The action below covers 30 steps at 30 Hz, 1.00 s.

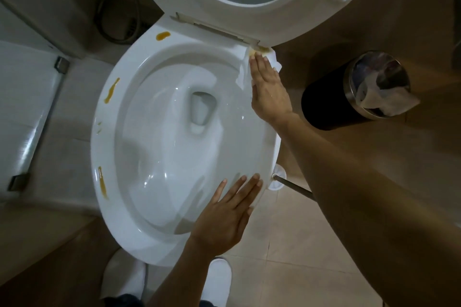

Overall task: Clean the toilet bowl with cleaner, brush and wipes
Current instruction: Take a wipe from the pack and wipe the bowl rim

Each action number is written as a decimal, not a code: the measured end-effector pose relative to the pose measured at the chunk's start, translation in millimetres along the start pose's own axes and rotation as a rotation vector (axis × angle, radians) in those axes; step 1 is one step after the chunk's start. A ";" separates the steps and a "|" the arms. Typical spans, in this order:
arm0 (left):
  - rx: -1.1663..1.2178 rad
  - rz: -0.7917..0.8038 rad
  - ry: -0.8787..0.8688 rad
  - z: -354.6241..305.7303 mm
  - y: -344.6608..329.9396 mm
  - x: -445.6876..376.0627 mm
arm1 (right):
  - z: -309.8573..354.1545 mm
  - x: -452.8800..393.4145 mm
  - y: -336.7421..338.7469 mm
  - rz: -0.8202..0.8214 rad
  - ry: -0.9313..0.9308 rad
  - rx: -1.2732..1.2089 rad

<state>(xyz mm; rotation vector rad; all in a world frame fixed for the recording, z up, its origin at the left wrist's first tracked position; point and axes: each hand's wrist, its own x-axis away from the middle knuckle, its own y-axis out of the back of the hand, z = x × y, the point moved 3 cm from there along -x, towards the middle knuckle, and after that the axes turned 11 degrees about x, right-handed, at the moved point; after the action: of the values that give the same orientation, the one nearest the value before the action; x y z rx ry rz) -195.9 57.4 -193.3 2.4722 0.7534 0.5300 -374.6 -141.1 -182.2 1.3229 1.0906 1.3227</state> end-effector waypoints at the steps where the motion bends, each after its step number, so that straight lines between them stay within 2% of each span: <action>1: 0.006 -0.003 -0.001 0.0 0.4 -0.2 | 0.4 -1.8 0.0 0.001 -0.007 0.009; 6: -0.024 -0.004 0.009 0.4 -1.5 0.4 | -0.6 19.6 -2.8 -0.004 -0.083 0.007; 12: -0.061 0.000 0.019 0.2 -2.5 0.4 | -0.2 27.8 -4.4 -0.028 -0.065 -0.059; 17: 0.026 -0.002 -0.004 1.3 -1.6 -0.2 | 7.4 -3.8 3.2 -0.002 0.022 -0.009; 22: -0.102 -0.019 0.028 4.4 -5.8 0.6 | 20.6 -29.3 8.1 0.021 0.150 -0.015; 30: -0.092 -0.020 0.027 5.0 -8.3 1.5 | 45.6 -56.1 15.0 0.028 0.279 0.034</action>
<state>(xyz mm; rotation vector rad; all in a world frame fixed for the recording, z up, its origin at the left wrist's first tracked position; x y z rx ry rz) -195.7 62.6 -201.6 2.3751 0.7475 0.5785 -330.6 -200.1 -175.6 1.2060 1.2916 1.5487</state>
